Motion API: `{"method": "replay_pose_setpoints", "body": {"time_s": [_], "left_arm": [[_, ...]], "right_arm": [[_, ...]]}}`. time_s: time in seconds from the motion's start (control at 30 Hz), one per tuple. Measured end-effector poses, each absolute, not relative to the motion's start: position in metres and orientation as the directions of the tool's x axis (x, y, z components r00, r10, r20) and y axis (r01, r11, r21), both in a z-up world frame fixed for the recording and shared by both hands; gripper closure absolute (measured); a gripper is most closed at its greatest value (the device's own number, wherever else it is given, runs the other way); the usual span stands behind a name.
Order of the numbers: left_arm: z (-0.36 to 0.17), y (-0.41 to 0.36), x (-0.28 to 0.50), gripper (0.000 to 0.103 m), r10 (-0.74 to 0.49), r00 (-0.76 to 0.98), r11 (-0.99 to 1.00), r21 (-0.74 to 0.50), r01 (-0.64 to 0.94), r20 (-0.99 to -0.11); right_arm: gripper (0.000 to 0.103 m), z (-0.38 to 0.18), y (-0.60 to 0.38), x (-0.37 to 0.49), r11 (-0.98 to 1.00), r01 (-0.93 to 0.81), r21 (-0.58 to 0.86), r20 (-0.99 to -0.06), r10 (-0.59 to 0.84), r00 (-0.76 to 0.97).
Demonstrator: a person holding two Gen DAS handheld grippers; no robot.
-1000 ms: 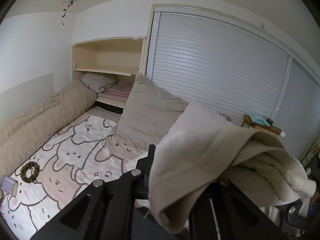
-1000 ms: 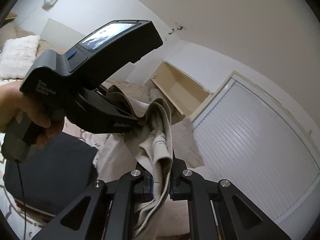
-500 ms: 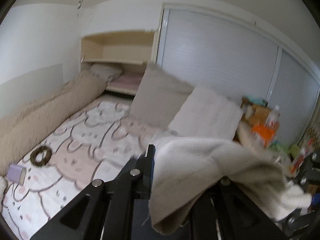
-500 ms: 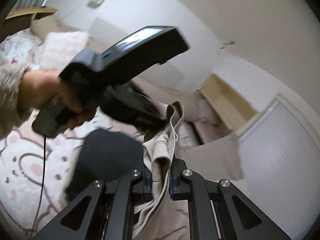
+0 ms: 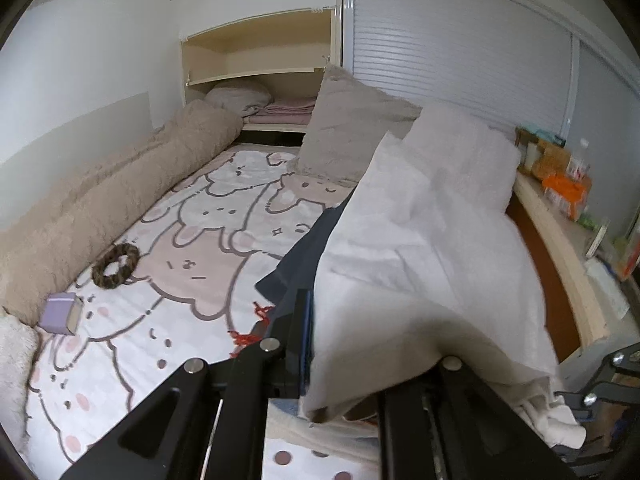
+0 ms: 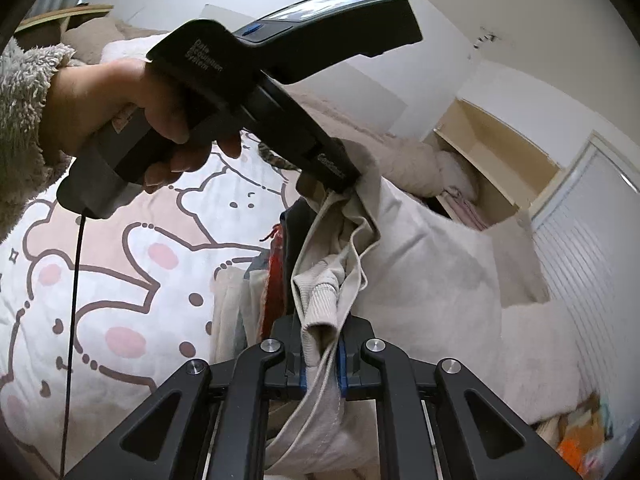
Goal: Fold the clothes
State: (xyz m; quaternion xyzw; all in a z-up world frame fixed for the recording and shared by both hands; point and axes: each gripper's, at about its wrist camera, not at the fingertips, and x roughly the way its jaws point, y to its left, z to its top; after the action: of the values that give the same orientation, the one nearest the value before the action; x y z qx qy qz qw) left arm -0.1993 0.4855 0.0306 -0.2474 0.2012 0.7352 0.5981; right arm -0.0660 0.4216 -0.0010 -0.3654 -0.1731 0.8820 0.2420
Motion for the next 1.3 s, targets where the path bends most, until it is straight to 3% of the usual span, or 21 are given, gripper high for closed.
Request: {"method": "replay_pose_setpoints", "body": {"time_s": [0.03, 0.07, 0.1, 0.17, 0.3, 0.47, 0.5, 0.57, 0.8, 0.9, 1.0, 1.13, 1.3], "left_arm": [[0.030, 0.486, -0.201, 0.084, 0.776, -0.182, -0.215, 0.017, -0.976, -0.603], [0.029, 0.485, -0.202, 0.079, 0.774, -0.206, -0.228, 0.040, -0.973, -0.599], [0.028, 0.483, -0.203, 0.075, 0.772, -0.234, -0.243, 0.066, -0.968, -0.592], [0.029, 0.481, -0.205, 0.065, 0.764, -0.286, -0.269, 0.117, -0.956, -0.578], [0.033, 0.479, -0.207, 0.057, 0.760, -0.322, -0.266, 0.181, -0.947, -0.564], [0.038, 0.477, -0.205, 0.053, 0.750, -0.352, -0.224, 0.287, -0.932, -0.560], [0.038, 0.477, -0.205, 0.051, 0.748, -0.360, -0.215, 0.309, -0.926, -0.558], [0.038, 0.478, -0.206, 0.048, 0.738, -0.380, -0.202, 0.354, -0.913, -0.558], [0.026, 0.474, -0.221, 0.047, 0.728, -0.368, -0.190, 0.345, -0.919, -0.578], [0.018, 0.463, -0.235, 0.046, 0.715, -0.378, -0.225, 0.318, -0.921, -0.587], [0.016, 0.445, -0.262, 0.046, 0.699, -0.403, -0.317, 0.250, -0.915, -0.590], [0.034, 0.424, -0.277, 0.046, 0.762, -0.359, -0.405, 0.037, -0.914, -0.538], [0.057, 0.427, -0.270, 0.046, 0.835, -0.232, -0.384, -0.227, -0.895, -0.498]], "right_arm": [[0.089, -0.002, 0.420, -0.064, -0.833, -0.303, -0.463, -0.565, 0.541, -0.624], [0.077, 0.001, 0.420, -0.058, -0.860, -0.291, -0.419, -0.578, 0.500, -0.645], [0.052, 0.004, 0.420, -0.052, -0.888, -0.275, -0.368, -0.590, 0.452, -0.669], [0.019, 0.010, 0.419, -0.040, -0.935, -0.237, -0.263, -0.607, 0.351, -0.713], [0.019, 0.037, 0.432, -0.007, -0.990, -0.136, -0.042, -0.577, 0.135, -0.806], [0.022, 0.087, 0.515, 0.013, -0.958, -0.279, 0.061, -0.479, 0.217, -0.851], [0.040, 0.093, 0.536, 0.008, -0.944, -0.325, 0.052, -0.483, 0.261, -0.836], [0.059, 0.105, 0.577, -0.003, -0.909, -0.415, 0.032, -0.491, 0.347, -0.799], [0.061, 0.061, 0.663, -0.110, -0.895, -0.436, -0.098, -0.759, 0.351, -0.549], [0.061, 0.034, 0.683, -0.143, -0.870, -0.483, -0.099, -0.825, 0.343, -0.449], [0.061, 0.017, 0.698, -0.167, -0.848, -0.519, -0.108, -0.868, 0.335, -0.367], [0.061, 0.007, 0.719, -0.194, -0.829, -0.549, -0.110, -0.929, 0.282, -0.240], [0.060, -0.005, 0.715, -0.221, -0.839, -0.487, -0.241, -0.936, 0.333, -0.110]]}}
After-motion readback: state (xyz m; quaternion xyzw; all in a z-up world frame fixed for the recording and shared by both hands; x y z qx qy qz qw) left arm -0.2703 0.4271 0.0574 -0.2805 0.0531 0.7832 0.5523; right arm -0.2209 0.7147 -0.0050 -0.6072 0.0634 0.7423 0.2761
